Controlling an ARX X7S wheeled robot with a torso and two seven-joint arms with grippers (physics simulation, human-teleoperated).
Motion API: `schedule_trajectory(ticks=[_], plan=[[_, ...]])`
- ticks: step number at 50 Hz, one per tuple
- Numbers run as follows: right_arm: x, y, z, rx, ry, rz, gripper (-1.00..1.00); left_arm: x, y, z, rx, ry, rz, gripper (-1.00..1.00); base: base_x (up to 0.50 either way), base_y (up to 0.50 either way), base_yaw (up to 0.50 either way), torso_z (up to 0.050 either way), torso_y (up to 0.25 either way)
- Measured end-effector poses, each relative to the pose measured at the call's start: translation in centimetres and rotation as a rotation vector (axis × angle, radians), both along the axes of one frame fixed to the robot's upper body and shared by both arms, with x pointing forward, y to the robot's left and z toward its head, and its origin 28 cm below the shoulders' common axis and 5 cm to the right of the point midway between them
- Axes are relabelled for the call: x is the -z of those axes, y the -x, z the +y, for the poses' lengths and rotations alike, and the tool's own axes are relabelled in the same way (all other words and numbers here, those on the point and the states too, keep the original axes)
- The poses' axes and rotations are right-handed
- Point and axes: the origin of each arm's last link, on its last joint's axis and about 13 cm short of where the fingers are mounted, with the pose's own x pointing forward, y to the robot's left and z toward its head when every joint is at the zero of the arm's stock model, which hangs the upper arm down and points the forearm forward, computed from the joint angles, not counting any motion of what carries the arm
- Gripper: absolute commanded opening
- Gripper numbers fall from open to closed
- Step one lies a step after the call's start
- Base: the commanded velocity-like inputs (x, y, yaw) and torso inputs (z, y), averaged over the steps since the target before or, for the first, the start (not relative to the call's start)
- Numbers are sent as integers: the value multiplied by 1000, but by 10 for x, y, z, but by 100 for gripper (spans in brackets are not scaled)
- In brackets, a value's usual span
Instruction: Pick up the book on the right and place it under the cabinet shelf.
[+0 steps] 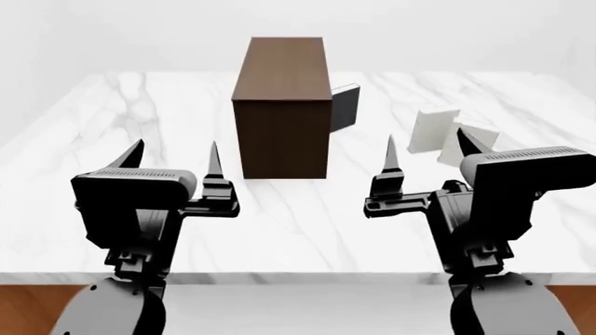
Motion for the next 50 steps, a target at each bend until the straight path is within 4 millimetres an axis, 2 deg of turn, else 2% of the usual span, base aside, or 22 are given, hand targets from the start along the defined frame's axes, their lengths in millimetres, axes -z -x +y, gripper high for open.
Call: schedule_trajectory(ticks=[21,44,50], plan=[[-9,3,0,-7,13,-16,100,-12,2,0,1,0,-28,100,0,-23,0,50,0],[-10,3,2,-32,36,-17,100,-14,1,1,5,4,-42,100,26,-495,0,50,0],[-10,3,2,-39,41,-18,100,-14,1,1,5,4,-47,100,123,-495,0,0,0]])
